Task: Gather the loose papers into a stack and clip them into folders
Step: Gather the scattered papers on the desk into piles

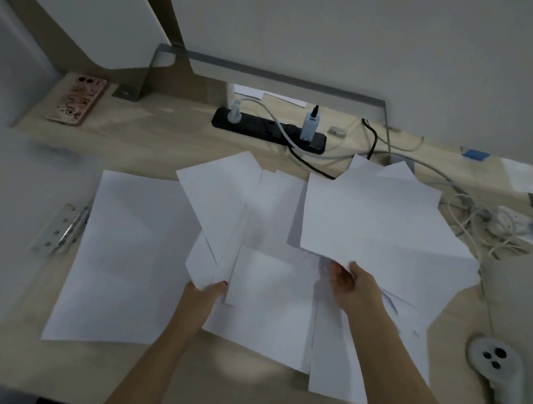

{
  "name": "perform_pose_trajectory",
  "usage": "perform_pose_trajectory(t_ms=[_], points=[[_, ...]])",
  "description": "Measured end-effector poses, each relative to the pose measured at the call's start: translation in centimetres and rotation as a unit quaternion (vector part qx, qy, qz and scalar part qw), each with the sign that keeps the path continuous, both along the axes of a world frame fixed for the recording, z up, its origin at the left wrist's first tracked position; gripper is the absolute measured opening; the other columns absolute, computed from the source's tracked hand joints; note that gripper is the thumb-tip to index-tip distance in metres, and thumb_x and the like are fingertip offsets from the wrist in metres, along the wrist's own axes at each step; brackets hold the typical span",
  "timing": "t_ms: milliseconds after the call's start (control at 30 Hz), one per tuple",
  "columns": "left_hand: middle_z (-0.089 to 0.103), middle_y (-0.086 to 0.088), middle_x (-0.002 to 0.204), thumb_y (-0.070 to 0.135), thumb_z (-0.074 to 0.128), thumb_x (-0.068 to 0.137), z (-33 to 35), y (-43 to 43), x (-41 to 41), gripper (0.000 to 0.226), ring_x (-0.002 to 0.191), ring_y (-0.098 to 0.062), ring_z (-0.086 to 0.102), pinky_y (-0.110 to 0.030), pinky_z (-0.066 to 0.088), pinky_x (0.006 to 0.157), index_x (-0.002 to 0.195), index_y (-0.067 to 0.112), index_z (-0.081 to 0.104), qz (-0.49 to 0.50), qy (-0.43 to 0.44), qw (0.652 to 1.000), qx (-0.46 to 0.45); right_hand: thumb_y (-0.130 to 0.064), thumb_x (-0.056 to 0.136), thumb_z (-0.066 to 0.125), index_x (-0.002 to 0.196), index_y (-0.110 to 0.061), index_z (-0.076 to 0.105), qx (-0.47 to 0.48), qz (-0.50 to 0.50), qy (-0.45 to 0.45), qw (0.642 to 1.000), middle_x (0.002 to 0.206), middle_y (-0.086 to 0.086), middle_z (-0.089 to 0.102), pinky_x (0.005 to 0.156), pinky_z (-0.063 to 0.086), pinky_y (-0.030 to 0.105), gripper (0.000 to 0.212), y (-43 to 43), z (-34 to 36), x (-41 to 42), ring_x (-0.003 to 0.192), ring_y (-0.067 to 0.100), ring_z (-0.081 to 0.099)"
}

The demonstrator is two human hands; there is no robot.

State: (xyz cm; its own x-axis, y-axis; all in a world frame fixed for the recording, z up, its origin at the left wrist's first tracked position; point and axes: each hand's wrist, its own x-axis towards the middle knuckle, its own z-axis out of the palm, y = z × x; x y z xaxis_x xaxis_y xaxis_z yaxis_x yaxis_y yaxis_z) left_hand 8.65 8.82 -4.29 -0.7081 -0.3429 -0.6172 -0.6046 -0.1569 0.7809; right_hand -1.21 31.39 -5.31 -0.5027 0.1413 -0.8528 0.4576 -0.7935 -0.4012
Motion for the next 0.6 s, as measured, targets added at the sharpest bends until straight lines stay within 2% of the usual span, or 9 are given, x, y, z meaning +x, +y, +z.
perform_pose_trajectory(t_ms=[67, 133, 233, 333, 400, 467, 500, 533, 600], points=[[0.057, 0.008, 0.079, 0.000, 0.056, 0.087, 0.3, -0.7, 0.2, 0.019, 0.074, -0.009, 0.054, -0.022, 0.042, 0.066, 0.092, 0.019, 0.055, 0.006, 0.001, 1.000, 0.000, -0.004, 0.095, 0.045, 0.086, -0.001, 0.055, 0.009, -0.008, 0.017, 1.000, 0.080, 0.010, 0.064, 0.052, 0.058, 0.024, 0.014, 0.3, 1.1, 0.5, 0.062, 0.019, 0.068], [0.060, 0.002, 0.087, 0.004, 0.059, 0.087, 0.3, -1.5, 0.5, 0.021, 0.079, -0.015, 0.055, -0.027, 0.043, 0.073, 0.102, 0.018, 0.054, 0.011, -0.007, 1.000, 0.013, -0.001, 0.095, 0.043, 0.086, -0.003, 0.056, 0.014, 0.014, 0.047, 0.999, 0.081, 0.008, 0.063, 0.052, 0.058, 0.023, 0.016, 0.1, 2.7, 1.6, 0.059, 0.015, 0.069], [0.058, -0.002, 0.099, 0.006, 0.061, 0.086, 0.2, -3.1, 0.7, 0.029, 0.092, -0.021, 0.053, -0.032, 0.039, 0.085, 0.108, 0.020, 0.050, 0.000, 0.000, 1.000, 0.012, -0.001, 0.094, 0.046, 0.085, -0.006, 0.058, -0.001, 0.062, 0.060, 0.996, 0.064, 0.002, 0.068, 0.049, 0.055, 0.020, 0.016, 0.0, 3.2, 4.3, 0.052, 0.010, 0.067], [0.058, 0.007, 0.093, 0.008, 0.067, 0.082, 0.5, -4.5, 0.7, 0.038, 0.094, -0.019, 0.053, -0.034, 0.038, 0.088, 0.110, 0.024, 0.049, -0.028, 0.014, 0.999, 0.009, -0.004, 0.094, 0.046, 0.080, -0.009, 0.059, -0.018, 0.144, 0.069, 0.987, 0.062, 0.000, 0.067, 0.050, 0.054, 0.018, 0.019, 0.0, 3.4, 6.8, 0.052, 0.008, 0.065], [0.060, 0.008, 0.093, 0.015, 0.073, 0.072, 0.7, -5.2, 0.6, 0.043, 0.091, -0.019, 0.056, -0.035, 0.040, 0.087, 0.108, 0.023, 0.051, -0.044, 0.016, 0.999, 0.020, -0.004, 0.093, 0.045, 0.077, -0.007, 0.062, -0.020, 0.202, 0.081, 0.976, 0.064, 0.002, 0.068, 0.055, 0.055, 0.021, 0.023, -0.1, 4.0, 8.2, 0.056, 0.011, 0.065], [0.062, -0.002, 0.099, 0.012, 0.073, 0.075, 0.7, -5.8, 0.4, 0.039, 0.092, -0.023, 0.057, -0.037, 0.043, 0.086, 0.108, 0.019, 0.054, -0.045, 0.008, 0.998, 0.031, -0.007, 0.090, 0.050, 0.095, -0.003, 0.068, 0.006, 0.268, 0.073, 0.961, 0.087, 0.010, 0.071, 0.074, 0.055, 0.030, 0.018, 0.0, 3.7, 9.4, 0.082, 0.021, 0.067], [0.062, -0.006, 0.102, 0.010, 0.070, 0.079, 0.7, -6.0, 0.3, 0.034, 0.090, -0.023, 0.058, -0.038, 0.043, 0.086, 0.109, 0.018, 0.054, -0.050, 0.007, 0.998, 0.034, -0.007, 0.088, 0.052, 0.100, -0.003, 0.067, 0.038, 0.285, 0.060, 0.956, 0.096, 0.012, 0.071, 0.078, 0.054, 0.033, 0.020, 0.0, 3.5, 9.9, 0.090, 0.024, 0.065], [0.061, -0.007, 0.104, 0.011, 0.071, 0.079, 0.6, -6.1, 0.2, 0.034, 0.088, -0.020, 0.058, -0.037, 0.043, 0.085, 0.108, 0.018, 0.055, -0.051, 0.005, 0.998, 0.036, -0.006, 0.087, 0.053, 0.097, -0.004, 0.068, 0.072, 0.295, 0.050, 0.951, 0.096, 0.013, 0.070, 0.076, 0.053, 0.033, 0.018, 0.2, 3.3, 10.0, 0.089, 0.025, 0.065], [0.060, -0.004, 0.109, 0.019, 0.075, 0.067, 0.9, -6.3, -0.1, 0.050, 0.092, -0.019, 0.057, -0.036, 0.042, 0.090, 0.113, 0.020, 0.055, -0.065, 0.013, 0.997, 0.042, -0.004, 0.086, 0.054, 0.085, -0.004, 0.068, 0.129, 0.274, 0.037, 0.952, 0.087, 0.014, 0.067, 0.068, 0.054, 0.031, 0.015, 0.3, 2.7, 10.1, 0.078, 0.023, 0.067]])
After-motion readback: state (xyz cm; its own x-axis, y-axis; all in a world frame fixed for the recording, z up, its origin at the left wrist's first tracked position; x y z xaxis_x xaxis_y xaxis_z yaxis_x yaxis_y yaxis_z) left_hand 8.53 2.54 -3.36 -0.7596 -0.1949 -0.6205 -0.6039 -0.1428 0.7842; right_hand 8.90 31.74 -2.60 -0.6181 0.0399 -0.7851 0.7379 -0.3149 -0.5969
